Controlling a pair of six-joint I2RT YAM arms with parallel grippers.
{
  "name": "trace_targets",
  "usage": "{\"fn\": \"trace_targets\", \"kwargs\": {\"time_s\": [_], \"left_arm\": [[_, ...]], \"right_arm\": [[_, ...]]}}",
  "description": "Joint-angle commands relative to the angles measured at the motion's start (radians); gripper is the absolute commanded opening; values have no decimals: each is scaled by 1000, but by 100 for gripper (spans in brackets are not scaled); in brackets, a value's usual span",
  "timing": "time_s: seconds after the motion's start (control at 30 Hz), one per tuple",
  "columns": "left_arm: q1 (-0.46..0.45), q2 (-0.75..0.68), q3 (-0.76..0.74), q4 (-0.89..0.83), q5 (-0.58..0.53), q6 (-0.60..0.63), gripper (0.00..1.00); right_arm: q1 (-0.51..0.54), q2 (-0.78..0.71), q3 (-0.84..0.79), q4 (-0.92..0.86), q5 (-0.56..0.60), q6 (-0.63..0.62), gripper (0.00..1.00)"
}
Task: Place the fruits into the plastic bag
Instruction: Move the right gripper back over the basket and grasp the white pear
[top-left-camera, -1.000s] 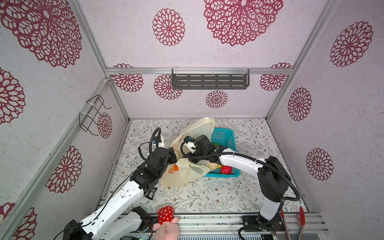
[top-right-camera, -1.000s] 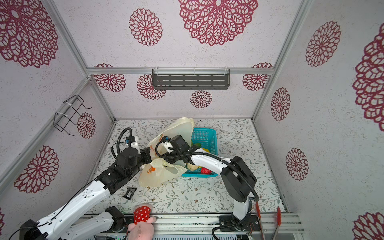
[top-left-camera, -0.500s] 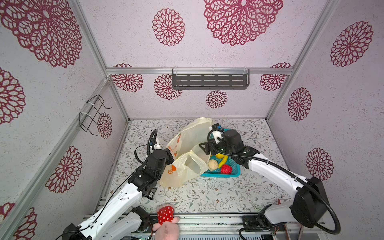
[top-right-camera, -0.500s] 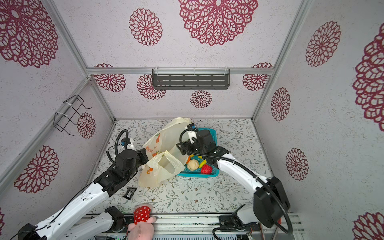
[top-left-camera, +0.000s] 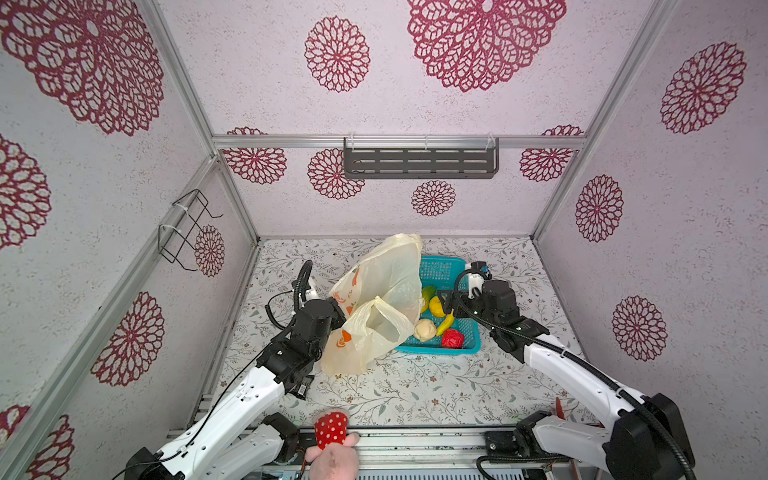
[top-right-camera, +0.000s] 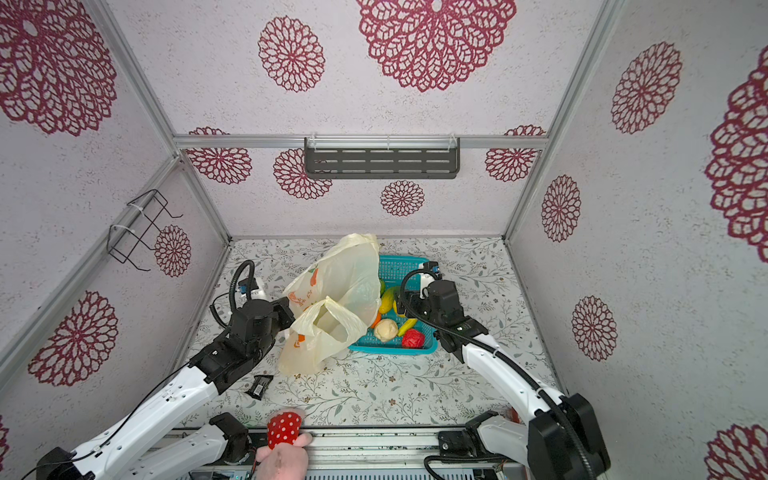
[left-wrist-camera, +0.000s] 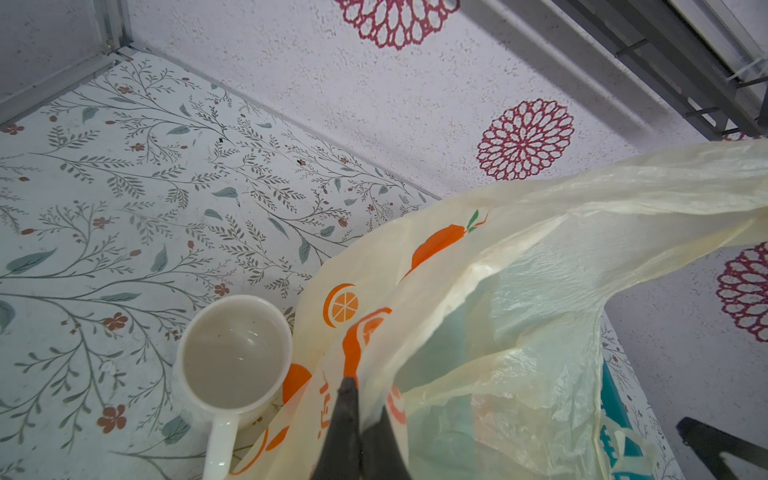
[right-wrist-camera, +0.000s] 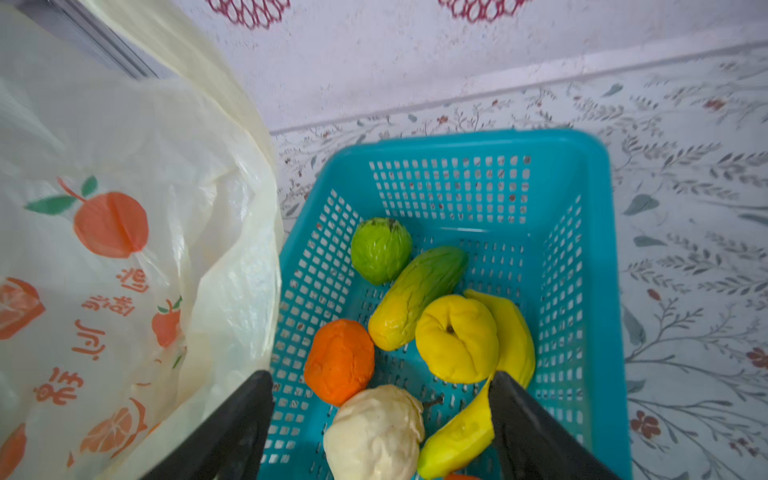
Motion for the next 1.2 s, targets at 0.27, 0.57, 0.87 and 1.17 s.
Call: {"fn": "trace_targets", "kwargs": {"time_s": [0.27, 0.57, 0.87, 1.17], "left_arm": [[9, 14, -6, 12, -12, -30, 0], [9, 17, -2, 13, -6, -27, 0], [10, 33, 12, 16, -2, -14, 0], [9, 34, 6, 15, -8, -19, 0]], "right_arm": [[142, 255, 79, -163, -40, -4, 84], [159, 358, 158, -244, -9, -43, 87], [174, 417, 184, -264, -8, -41, 86], [177, 418, 174, -250, 10, -26, 58]]}}
